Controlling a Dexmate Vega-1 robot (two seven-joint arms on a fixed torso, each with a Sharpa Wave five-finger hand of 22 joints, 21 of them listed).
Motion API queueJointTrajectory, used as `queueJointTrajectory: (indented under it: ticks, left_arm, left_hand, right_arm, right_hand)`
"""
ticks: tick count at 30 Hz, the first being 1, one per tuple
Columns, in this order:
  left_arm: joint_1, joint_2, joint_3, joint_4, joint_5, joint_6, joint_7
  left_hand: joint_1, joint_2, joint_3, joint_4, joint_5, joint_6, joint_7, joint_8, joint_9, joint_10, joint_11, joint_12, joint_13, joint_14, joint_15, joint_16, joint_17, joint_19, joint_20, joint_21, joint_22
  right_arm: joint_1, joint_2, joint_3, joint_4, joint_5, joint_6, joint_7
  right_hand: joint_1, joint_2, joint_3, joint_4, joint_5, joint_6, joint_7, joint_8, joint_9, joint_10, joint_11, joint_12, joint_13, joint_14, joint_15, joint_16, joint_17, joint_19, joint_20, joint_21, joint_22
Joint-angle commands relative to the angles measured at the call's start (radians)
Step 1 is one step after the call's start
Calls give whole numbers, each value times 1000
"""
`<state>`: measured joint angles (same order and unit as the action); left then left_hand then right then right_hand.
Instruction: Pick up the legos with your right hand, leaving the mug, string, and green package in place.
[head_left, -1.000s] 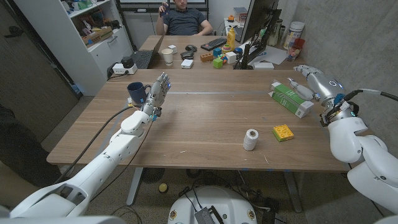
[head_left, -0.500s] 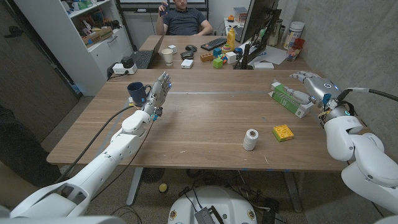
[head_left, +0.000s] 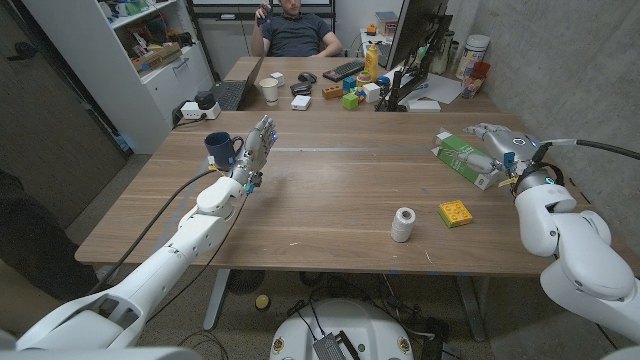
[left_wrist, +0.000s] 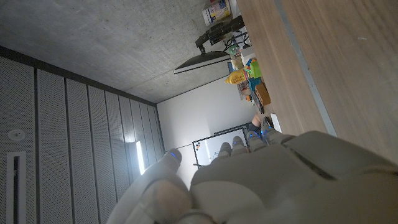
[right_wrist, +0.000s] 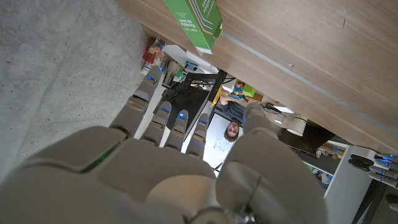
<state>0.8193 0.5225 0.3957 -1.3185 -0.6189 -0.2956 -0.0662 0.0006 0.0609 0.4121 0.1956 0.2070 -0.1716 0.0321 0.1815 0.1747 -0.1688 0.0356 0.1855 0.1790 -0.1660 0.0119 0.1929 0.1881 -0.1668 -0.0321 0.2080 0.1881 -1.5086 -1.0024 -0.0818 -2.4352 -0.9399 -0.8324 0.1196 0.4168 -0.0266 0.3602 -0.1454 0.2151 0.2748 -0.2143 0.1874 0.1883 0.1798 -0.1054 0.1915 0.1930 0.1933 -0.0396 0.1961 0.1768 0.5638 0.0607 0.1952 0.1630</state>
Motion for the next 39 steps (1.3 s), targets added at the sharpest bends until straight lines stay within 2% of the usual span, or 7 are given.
queueJointTrajectory:
  ticks: [1,8,14,20,25,29,39]
  left_arm:
    - [-1,1,1,1,-1,1,-4]
    - [-2,1,2,3,-1,1,-5]
    - [0,2,1,1,-1,2,-5]
    - [0,3,2,0,0,7,-4]
    - [-6,1,8,3,3,12,-6]
    - [-8,0,9,4,4,13,-5]
    - [-17,-8,13,18,4,14,-10]
  left_hand:
    - [-5,109,-5,-3,6,-43,6,1,1,-162,-4,7,4,-252,0,9,2,-129,-14,7,6]
    - [-5,110,-6,-3,6,-42,6,1,1,-162,-4,7,4,-251,1,9,2,-129,-14,8,6]
    - [-5,110,-7,-3,7,-43,6,1,1,-162,-4,7,4,-252,1,9,2,-129,-14,8,6]
    - [-5,110,-8,-3,7,-42,5,1,1,-162,-4,7,4,-251,2,9,2,-129,-14,8,6]
    - [-5,111,-9,-3,7,-42,3,1,1,-162,-3,7,4,-251,3,9,2,-129,-14,8,6]
    - [-5,111,-9,-3,8,-43,2,1,1,-161,-4,8,4,-250,3,10,2,-128,-13,8,6]
    - [-5,112,-11,-2,8,-44,4,0,1,-162,-4,7,4,-252,4,9,2,-129,-13,8,6]
  right_arm:
    - [57,-90,-84,-32,-7,-95,132]
    - [101,-131,-144,-35,-1,-125,158]
    - [118,-159,-171,-40,21,-141,156]
    - [171,-183,-239,-34,16,-169,186]
    - [205,-199,-271,-23,41,-179,200]
    - [233,-217,-297,-22,65,-184,222]
    - [299,-252,-359,-21,115,-203,250]
  right_hand:
    - [9,-12,-2,-4,10,-3,-5,0,3,2,6,1,2,14,1,1,1,16,0,-1,0]
    - [16,-20,-10,-5,14,17,-4,9,4,11,4,5,3,26,2,4,1,30,-3,0,1]
    - [23,-23,-17,-4,18,52,-1,21,5,21,9,9,3,35,-5,5,2,35,-5,-3,0]
    - [29,-26,-22,-4,21,78,1,28,5,28,5,11,3,36,-6,4,2,35,-6,-7,0]
    - [41,-19,-21,-4,25,92,4,31,5,34,3,12,3,41,-5,5,3,37,-10,-8,0]
    - [52,-16,-20,-6,27,87,3,26,5,33,2,11,3,41,-6,4,3,37,-11,-9,0]
    - [69,-54,-41,-14,32,59,-3,9,4,28,2,8,3,39,-4,0,2,29,-13,-14,0]
